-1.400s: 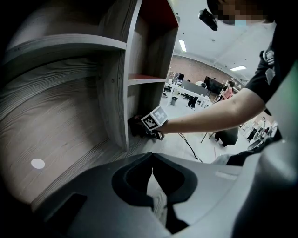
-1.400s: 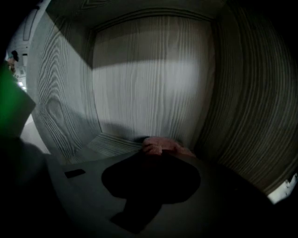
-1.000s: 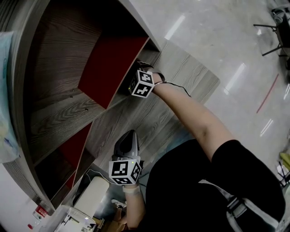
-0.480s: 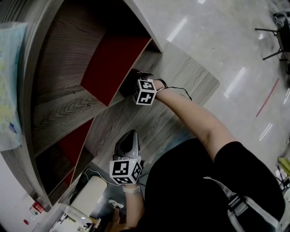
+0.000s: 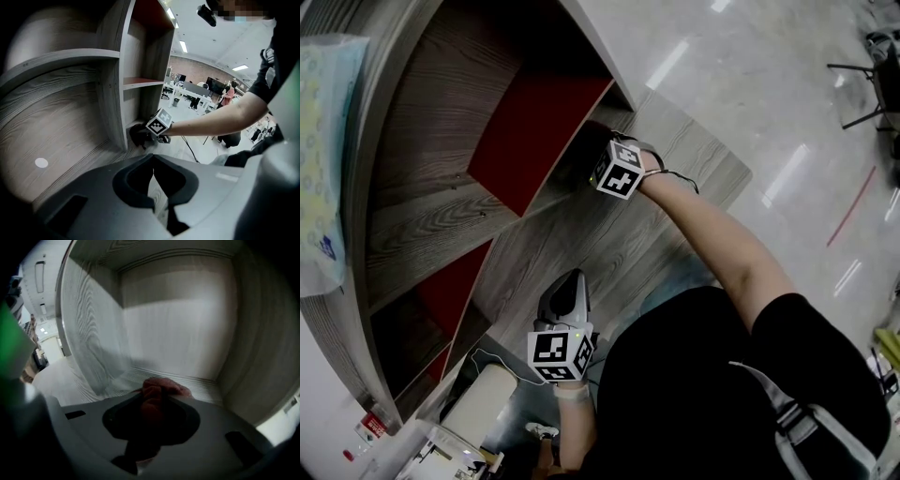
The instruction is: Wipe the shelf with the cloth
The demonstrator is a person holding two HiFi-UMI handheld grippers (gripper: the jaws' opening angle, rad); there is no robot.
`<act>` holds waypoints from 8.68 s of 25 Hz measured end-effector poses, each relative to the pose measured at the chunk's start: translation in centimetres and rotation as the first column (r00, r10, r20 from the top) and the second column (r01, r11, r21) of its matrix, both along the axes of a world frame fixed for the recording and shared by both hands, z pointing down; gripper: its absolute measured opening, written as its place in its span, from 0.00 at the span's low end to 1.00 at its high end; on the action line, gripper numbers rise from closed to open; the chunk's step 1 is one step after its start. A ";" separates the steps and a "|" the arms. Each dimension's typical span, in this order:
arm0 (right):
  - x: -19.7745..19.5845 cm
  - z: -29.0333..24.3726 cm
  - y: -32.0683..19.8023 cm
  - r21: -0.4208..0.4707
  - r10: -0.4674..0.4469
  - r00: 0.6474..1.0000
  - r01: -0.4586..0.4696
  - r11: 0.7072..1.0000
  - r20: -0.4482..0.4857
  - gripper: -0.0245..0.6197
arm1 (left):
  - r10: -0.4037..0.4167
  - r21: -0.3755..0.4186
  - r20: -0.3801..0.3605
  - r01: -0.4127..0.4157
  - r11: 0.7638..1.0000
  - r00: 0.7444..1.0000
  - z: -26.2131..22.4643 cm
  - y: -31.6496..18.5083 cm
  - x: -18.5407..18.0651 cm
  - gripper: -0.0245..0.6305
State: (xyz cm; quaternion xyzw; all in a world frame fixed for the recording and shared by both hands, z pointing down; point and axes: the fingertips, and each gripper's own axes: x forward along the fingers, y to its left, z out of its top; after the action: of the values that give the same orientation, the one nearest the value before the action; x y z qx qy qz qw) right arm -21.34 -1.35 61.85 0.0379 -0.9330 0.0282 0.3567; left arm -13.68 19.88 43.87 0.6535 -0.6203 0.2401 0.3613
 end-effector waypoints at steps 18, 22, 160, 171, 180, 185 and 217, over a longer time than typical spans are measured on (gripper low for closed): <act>4.2 -0.3 -6.1 0.017 0.257 0.966 -0.257 0.966 -0.012 0.15 | 0.016 -0.003 -0.018 -0.016 1.000 1.000 0.6 0.1 0.8 0.05; 3.2 -0.3 -4.7 0.003 0.253 0.968 -0.253 0.968 -0.011 0.15 | 0.012 0.002 -0.023 -0.012 1.000 1.000 0.6 0.1 0.8 0.05; 9.1 -12.2 -10.7 -0.947 0.931 0.199 -0.039 0.319 0.305 0.12 | -0.059 -0.029 -0.028 0.058 0.998 0.998 1.0 -2.0 6.4 0.05; 8.8 -20.6 -10.7 -0.875 0.880 0.091 0.193 0.444 0.466 0.12 | -0.075 -0.033 -0.030 0.074 0.997 0.997 1.2 -1.5 5.9 0.05; 5.5 -22.3 -12.3 -0.822 0.823 0.121 0.226 0.522 0.556 0.11 | -0.091 -0.034 -0.028 0.090 0.995 0.996 1.1 -1.5 5.3 0.05; 4.1 -20.4 -13.2 -0.847 0.841 0.143 0.201 0.492 0.522 0.11 | -0.101 -0.036 -0.027 0.100 0.994 0.994 1.0 -1.2 5.1 0.05; -4.4 -19.3 -6.9 -0.847 0.835 0.284 0.411 0.339 0.472 0.11 | -0.149 -0.061 -0.020 0.147 0.987 0.989 1.6 2.0 4.2 0.05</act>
State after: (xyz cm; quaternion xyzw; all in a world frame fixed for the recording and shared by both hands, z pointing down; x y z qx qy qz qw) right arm -25.77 -8.23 42.58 -0.0200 -0.7285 0.6119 -0.3074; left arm -9.49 21.86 45.50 0.5975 -0.6551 0.2231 0.4050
